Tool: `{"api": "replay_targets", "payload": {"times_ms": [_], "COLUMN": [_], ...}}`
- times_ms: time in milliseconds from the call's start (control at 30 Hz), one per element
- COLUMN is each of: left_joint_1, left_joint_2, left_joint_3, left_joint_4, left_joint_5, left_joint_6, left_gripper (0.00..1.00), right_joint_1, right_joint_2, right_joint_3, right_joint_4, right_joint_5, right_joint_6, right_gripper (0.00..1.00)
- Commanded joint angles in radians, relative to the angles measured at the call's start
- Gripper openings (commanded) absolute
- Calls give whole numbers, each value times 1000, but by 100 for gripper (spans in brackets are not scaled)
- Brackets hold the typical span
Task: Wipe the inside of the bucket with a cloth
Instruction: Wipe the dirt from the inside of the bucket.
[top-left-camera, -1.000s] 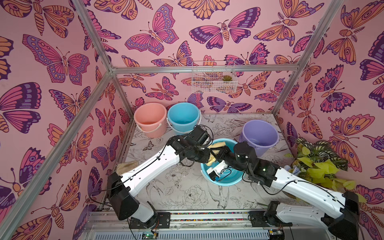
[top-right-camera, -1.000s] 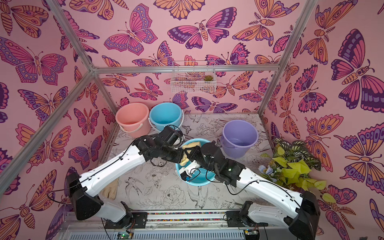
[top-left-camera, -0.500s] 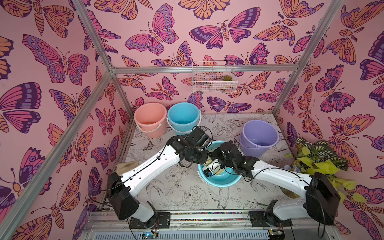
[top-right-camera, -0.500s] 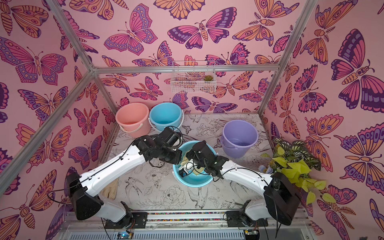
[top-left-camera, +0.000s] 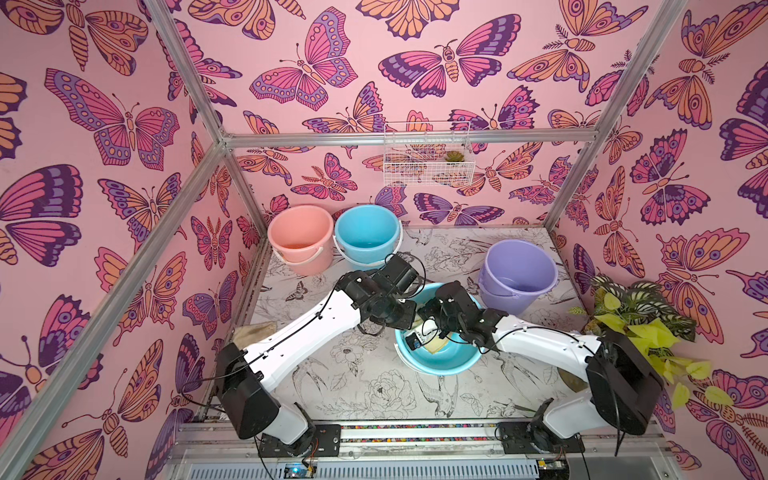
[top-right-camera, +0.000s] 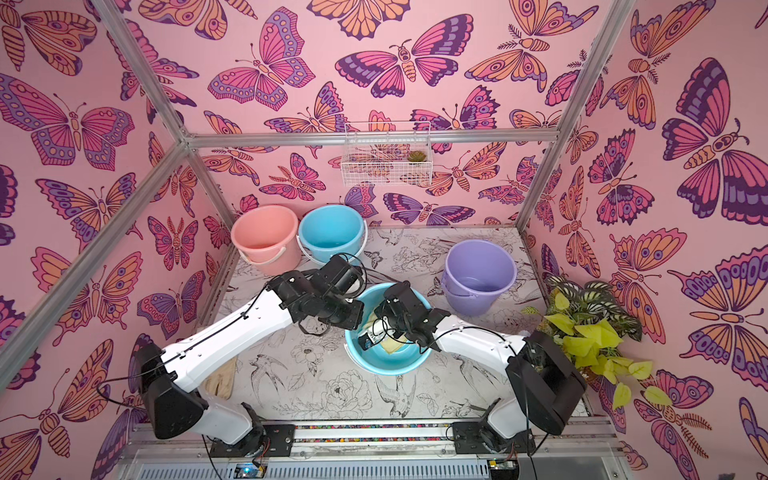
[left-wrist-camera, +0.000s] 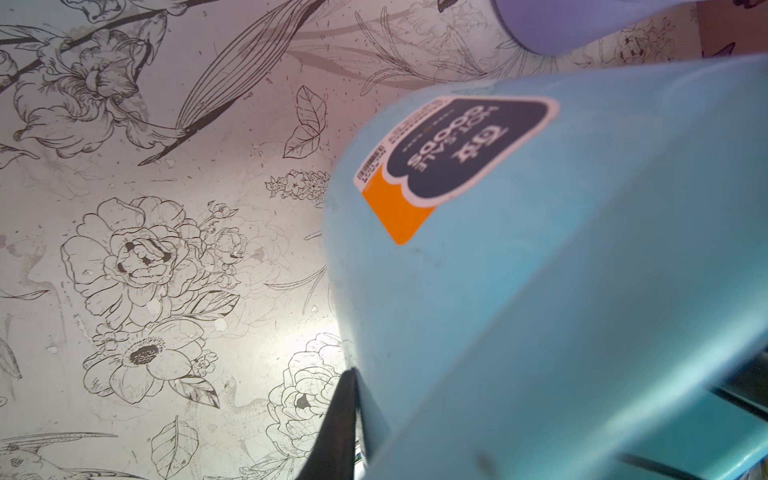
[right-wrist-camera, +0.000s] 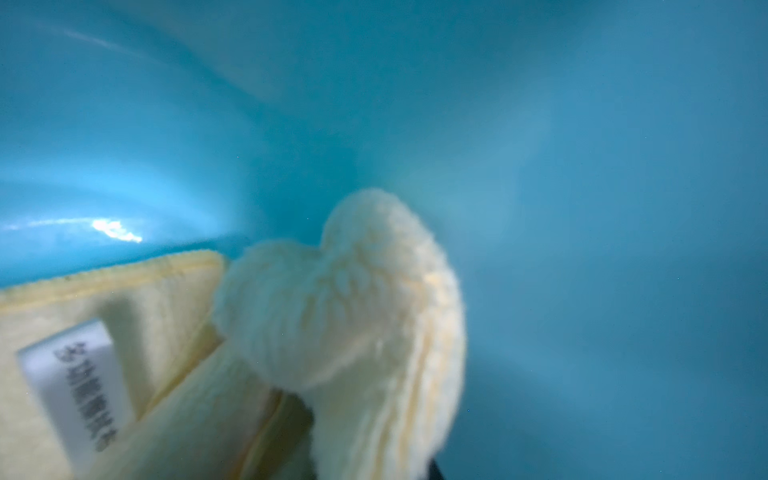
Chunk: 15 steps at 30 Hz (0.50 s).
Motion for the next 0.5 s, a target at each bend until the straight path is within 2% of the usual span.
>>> {"api": "replay_targets", "payload": {"times_ms": [0,267,467], "left_joint_1": [-1,-1,-1], "left_joint_2": [13,25,34], "left_joint_3": [35,40,37], "left_joint_4": [59,56,53], "left_joint_5": [37,26,32], "left_joint_6": [-2,-5,-5], "left_gripper": [0,0,0], "right_joint_1": [7,64,115], "right_joint_2": [-116,-281,-329], "right_joint_3": [46,155,253], "right_joint_4": [-107,-430,-591], "right_joint_5": [-74,51,162], "right_joint_6": [60,48,29], "right_gripper": [0,0,0]}}
